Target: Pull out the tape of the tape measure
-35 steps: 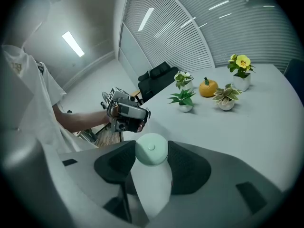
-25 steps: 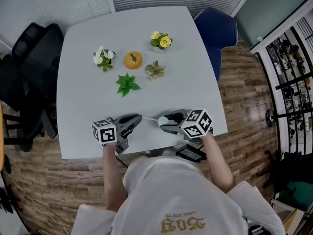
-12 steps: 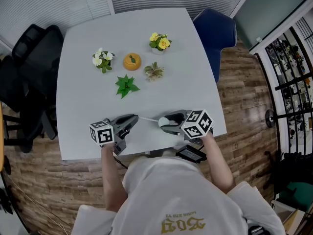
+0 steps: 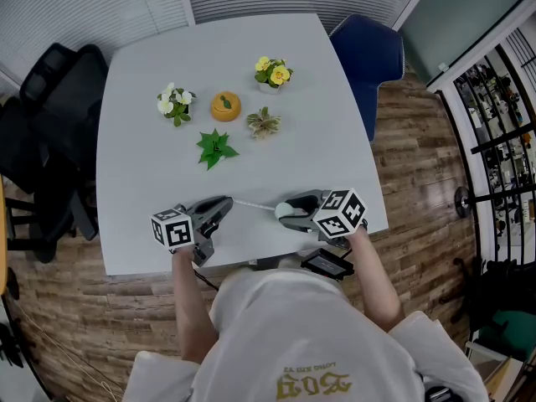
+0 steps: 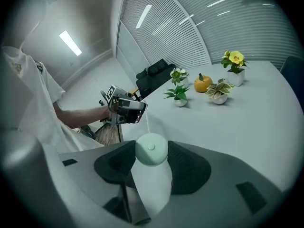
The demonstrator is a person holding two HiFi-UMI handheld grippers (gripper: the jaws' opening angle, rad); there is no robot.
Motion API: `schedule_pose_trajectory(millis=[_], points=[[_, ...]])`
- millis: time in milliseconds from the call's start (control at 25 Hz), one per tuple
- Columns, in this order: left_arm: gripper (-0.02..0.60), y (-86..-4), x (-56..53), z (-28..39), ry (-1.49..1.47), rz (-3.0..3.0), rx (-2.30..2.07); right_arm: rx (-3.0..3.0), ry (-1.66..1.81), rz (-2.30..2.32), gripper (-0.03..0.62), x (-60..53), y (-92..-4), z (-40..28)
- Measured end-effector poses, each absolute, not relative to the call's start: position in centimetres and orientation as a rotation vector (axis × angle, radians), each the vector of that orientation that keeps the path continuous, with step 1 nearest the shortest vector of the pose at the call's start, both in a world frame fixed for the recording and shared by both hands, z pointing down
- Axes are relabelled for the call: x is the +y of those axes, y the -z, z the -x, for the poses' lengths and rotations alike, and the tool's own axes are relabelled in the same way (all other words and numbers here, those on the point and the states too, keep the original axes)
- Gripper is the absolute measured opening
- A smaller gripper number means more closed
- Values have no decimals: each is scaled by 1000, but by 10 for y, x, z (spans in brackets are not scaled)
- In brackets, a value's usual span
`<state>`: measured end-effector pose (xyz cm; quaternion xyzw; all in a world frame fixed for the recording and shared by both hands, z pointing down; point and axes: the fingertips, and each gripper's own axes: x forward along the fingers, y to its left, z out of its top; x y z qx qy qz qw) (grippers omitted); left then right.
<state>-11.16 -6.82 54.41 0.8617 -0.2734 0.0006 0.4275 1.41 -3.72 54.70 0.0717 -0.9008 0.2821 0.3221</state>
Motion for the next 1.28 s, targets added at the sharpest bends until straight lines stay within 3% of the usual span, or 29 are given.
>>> schedule_pose_trajectory(millis=[1280], points=[[11, -563, -77, 137, -54, -2070, -803, -2311, -784, -182, 226, -41, -561, -32]])
